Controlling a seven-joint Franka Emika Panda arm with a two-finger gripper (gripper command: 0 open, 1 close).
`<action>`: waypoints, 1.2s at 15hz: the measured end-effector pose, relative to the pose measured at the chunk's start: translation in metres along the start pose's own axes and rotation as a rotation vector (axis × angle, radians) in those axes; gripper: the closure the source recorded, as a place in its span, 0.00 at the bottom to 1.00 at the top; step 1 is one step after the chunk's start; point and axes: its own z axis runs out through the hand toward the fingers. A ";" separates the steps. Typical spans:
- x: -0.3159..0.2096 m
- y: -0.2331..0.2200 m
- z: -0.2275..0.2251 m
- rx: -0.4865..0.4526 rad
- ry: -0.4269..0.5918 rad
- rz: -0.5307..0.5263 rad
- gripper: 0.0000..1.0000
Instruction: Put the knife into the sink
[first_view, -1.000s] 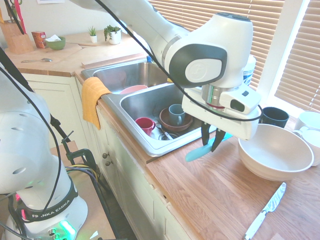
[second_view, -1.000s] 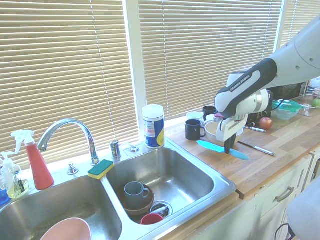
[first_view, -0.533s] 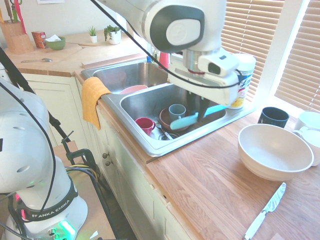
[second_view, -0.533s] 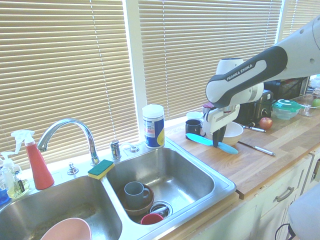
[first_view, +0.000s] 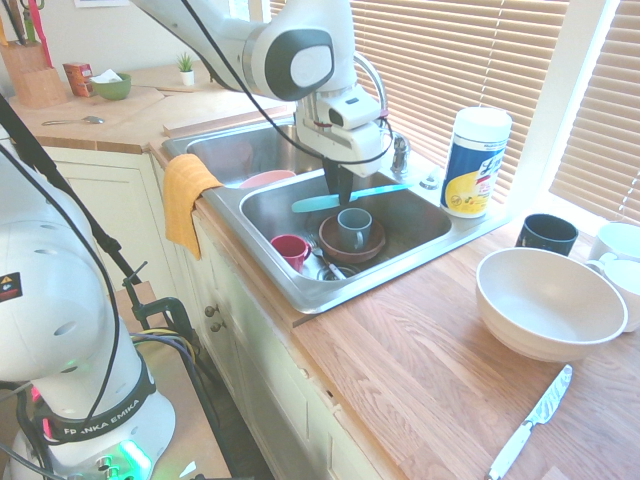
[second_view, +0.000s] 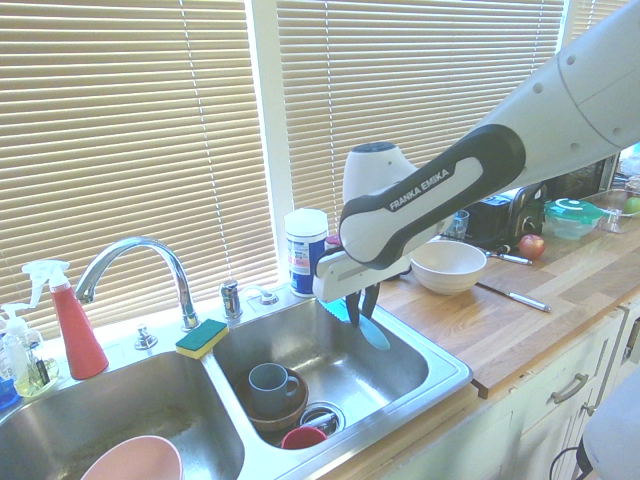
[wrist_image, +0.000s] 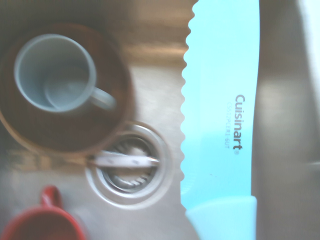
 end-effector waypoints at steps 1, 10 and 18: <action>-0.006 -0.008 0.018 0.005 0.013 0.017 1.00; -0.001 -0.020 0.160 0.014 -0.016 0.055 1.00; 0.003 -0.031 0.226 -0.025 -0.071 0.095 0.00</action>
